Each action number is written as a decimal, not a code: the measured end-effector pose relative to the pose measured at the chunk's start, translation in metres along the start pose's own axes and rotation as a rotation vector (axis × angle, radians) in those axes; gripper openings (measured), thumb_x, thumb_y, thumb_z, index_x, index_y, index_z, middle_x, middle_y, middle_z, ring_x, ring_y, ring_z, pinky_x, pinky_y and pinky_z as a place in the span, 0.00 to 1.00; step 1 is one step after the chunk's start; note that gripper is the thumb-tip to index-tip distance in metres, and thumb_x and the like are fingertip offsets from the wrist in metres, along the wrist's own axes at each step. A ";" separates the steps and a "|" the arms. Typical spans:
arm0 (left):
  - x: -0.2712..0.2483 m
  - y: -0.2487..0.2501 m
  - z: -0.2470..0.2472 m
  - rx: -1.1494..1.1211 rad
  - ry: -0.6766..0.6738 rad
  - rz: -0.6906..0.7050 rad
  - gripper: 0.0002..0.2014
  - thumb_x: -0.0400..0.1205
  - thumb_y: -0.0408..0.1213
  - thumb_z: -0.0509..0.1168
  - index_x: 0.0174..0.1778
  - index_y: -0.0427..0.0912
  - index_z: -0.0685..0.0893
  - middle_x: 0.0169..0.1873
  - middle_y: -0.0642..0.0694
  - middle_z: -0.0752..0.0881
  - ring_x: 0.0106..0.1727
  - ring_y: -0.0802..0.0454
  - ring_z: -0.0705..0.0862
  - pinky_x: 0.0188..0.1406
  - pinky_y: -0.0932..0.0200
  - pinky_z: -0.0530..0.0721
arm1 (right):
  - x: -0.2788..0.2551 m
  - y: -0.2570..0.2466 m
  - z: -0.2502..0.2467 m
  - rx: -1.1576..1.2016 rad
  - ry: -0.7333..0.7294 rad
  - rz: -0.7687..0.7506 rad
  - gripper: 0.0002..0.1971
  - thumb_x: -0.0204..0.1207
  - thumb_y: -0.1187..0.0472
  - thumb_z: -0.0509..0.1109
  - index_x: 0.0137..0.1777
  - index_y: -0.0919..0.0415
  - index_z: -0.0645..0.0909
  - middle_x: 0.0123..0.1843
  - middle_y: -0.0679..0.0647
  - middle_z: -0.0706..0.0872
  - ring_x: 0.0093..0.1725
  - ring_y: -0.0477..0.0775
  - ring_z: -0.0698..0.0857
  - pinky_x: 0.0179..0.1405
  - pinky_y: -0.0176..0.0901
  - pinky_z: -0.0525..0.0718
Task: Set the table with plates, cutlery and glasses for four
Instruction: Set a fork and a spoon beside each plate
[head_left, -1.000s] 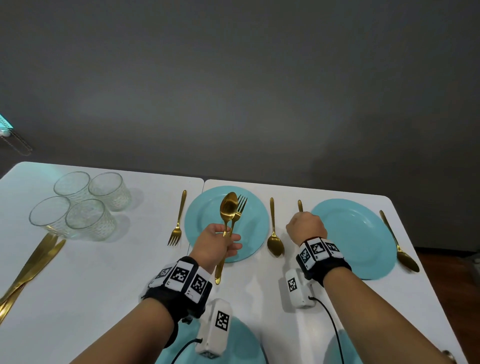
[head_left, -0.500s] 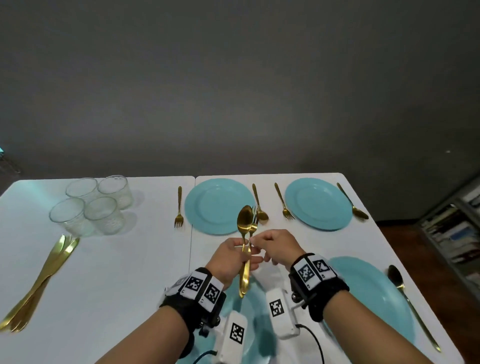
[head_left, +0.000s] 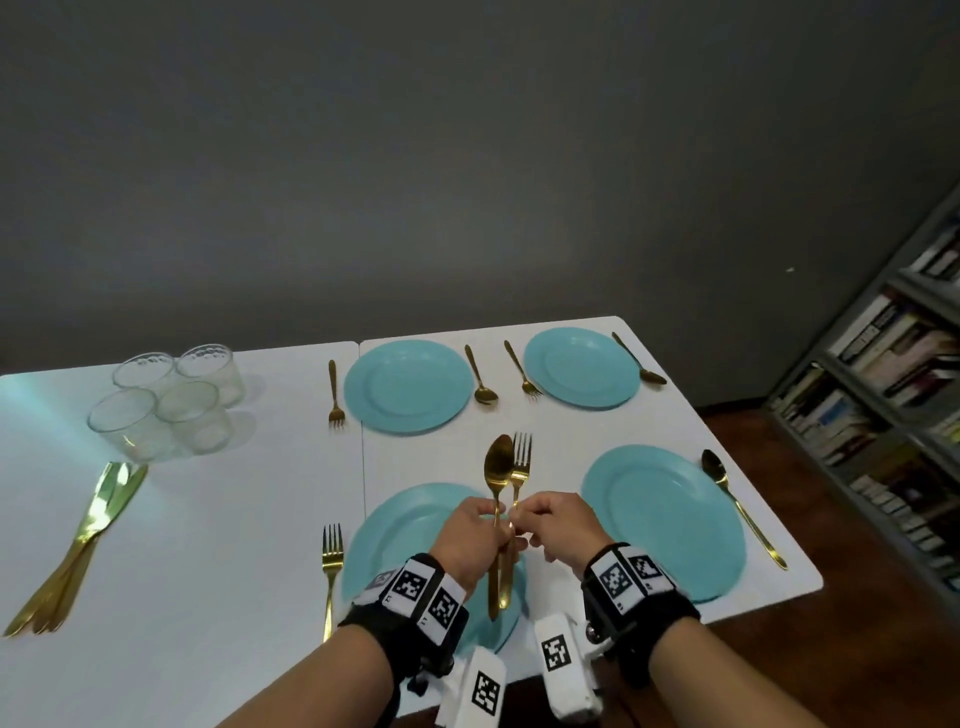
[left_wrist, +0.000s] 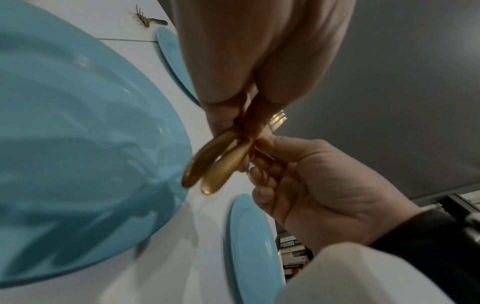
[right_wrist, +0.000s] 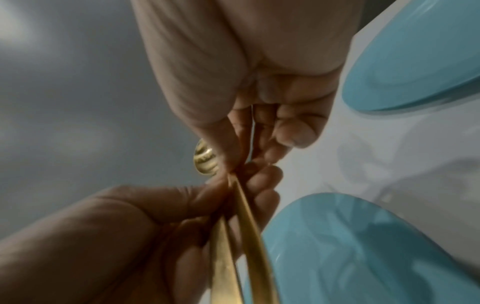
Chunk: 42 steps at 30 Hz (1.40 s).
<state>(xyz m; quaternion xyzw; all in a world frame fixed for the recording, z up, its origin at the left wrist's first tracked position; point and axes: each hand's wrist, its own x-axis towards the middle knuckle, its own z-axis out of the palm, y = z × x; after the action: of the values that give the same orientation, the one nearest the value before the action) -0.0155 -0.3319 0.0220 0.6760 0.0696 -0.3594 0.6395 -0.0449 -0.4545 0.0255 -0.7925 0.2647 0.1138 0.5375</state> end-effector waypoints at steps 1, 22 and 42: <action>0.000 0.000 0.001 0.020 0.008 -0.008 0.12 0.81 0.23 0.61 0.58 0.39 0.73 0.46 0.36 0.88 0.45 0.44 0.87 0.49 0.50 0.86 | 0.002 0.003 -0.004 -0.009 0.018 0.014 0.08 0.76 0.61 0.70 0.35 0.53 0.82 0.36 0.50 0.85 0.30 0.46 0.78 0.23 0.35 0.73; 0.002 -0.015 0.007 -0.162 0.338 -0.017 0.10 0.83 0.21 0.57 0.57 0.34 0.75 0.36 0.44 0.78 0.34 0.52 0.79 0.36 0.61 0.84 | 0.046 0.068 -0.038 -0.778 0.042 0.186 0.14 0.81 0.60 0.61 0.58 0.63 0.86 0.60 0.57 0.87 0.60 0.56 0.86 0.53 0.40 0.82; 0.015 -0.021 0.009 -0.155 0.343 -0.037 0.11 0.82 0.21 0.58 0.59 0.34 0.76 0.39 0.43 0.79 0.37 0.51 0.81 0.43 0.58 0.86 | 0.049 0.069 -0.037 -0.887 0.145 0.142 0.12 0.80 0.64 0.60 0.58 0.63 0.82 0.60 0.58 0.86 0.59 0.57 0.85 0.53 0.43 0.82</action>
<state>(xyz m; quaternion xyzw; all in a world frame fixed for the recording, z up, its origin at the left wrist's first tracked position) -0.0199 -0.3419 -0.0031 0.6748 0.2176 -0.2441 0.6616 -0.0456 -0.5220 -0.0371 -0.9320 0.2809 0.1967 0.1170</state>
